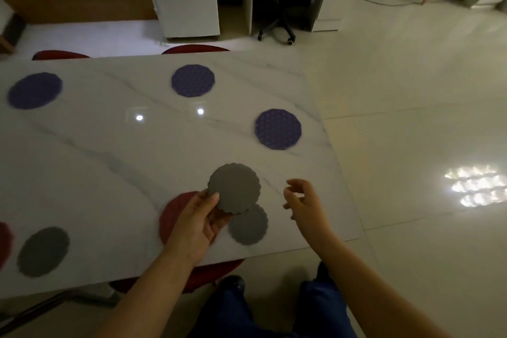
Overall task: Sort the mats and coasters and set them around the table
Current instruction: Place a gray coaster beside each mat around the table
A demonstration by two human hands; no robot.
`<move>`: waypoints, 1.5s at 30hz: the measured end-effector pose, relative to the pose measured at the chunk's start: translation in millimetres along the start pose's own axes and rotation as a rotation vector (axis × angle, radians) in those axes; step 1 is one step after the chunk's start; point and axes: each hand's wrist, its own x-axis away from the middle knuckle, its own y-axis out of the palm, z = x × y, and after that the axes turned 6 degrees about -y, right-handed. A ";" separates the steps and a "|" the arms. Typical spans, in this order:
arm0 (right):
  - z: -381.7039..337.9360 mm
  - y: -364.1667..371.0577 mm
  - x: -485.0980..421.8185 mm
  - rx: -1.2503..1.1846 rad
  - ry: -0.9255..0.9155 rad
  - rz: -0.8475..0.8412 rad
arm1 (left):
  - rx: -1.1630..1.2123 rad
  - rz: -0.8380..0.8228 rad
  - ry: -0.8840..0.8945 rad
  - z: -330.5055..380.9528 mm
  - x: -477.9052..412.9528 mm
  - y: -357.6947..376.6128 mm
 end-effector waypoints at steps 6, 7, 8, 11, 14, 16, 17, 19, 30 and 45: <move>-18.0 -76.7 -50.4 0.115 -0.181 -0.254 | -0.011 0.063 0.083 -44.7 -33.1 108.2; -16.9 -93.7 -60.6 0.168 -0.205 -0.287 | 0.010 0.073 0.099 -54.2 -37.4 128.1; -15.5 -111.6 -70.1 0.215 -0.222 -0.311 | 0.039 0.083 0.119 -64.2 -40.9 148.5; -12.4 -166.6 -95.3 0.288 -0.234 -0.342 | 0.126 0.092 0.162 -93.2 -50.3 207.2; -11.5 -215.1 -118.4 0.312 -0.258 -0.375 | 0.157 0.086 0.175 -114.0 -59.3 254.6; -10.7 -240.5 -130.5 0.304 -0.273 -0.396 | 0.161 0.101 0.184 -120.2 -64.4 277.4; -10.2 -250.2 -136.0 0.298 -0.288 -0.409 | 0.160 0.119 0.191 -122.2 -67.7 285.8; -10.0 -263.9 -146.9 0.281 -0.331 -0.441 | 0.161 0.149 0.206 -124.6 -76.2 298.0; -41.7 -253.3 -274.7 0.337 -0.348 -0.498 | 0.275 0.265 0.339 -95.6 -171.9 334.0; -126.3 -176.6 -457.6 0.047 -0.177 -0.814 | 0.563 0.619 0.547 10.5 -249.4 323.0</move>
